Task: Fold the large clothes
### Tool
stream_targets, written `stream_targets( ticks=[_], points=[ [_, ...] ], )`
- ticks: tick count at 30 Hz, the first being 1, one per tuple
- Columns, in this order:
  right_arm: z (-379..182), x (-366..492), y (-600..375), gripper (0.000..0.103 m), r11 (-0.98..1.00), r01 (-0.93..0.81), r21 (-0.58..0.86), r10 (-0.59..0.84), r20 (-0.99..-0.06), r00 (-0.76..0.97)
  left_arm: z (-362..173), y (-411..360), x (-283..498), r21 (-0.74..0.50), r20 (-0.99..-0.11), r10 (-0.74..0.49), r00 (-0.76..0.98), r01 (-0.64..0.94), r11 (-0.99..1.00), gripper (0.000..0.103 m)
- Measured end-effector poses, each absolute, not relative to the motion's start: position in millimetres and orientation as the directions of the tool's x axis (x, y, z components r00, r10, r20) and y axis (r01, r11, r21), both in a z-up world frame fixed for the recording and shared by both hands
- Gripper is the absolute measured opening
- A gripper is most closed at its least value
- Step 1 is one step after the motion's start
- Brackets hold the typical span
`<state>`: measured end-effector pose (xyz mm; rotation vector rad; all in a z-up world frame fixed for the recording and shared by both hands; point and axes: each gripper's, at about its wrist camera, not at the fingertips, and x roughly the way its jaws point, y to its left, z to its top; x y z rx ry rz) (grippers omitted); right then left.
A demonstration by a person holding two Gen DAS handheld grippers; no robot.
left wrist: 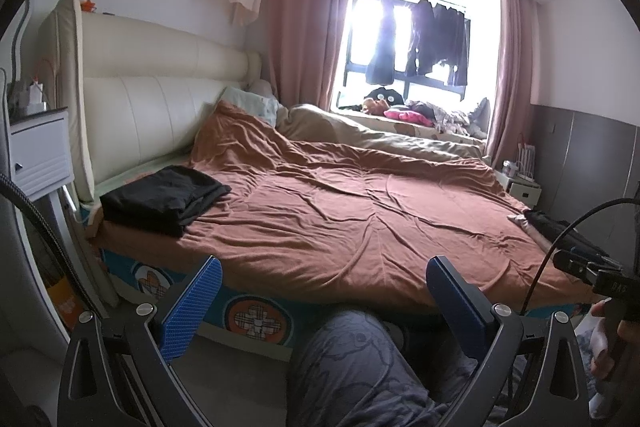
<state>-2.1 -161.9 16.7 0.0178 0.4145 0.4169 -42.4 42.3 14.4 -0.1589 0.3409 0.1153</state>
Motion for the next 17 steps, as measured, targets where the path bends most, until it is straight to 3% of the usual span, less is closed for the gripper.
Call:
stream_targets(
  ticks=[17],
  points=[
    [13.4,-1.9,-164.7,0.103,0.917,-0.384,0.106,0.393,-0.393,0.831,15.5,32.1,-43.6,-0.108,-0.339,0.091,0.936,-0.135,0.985,0.102]
  ],
)
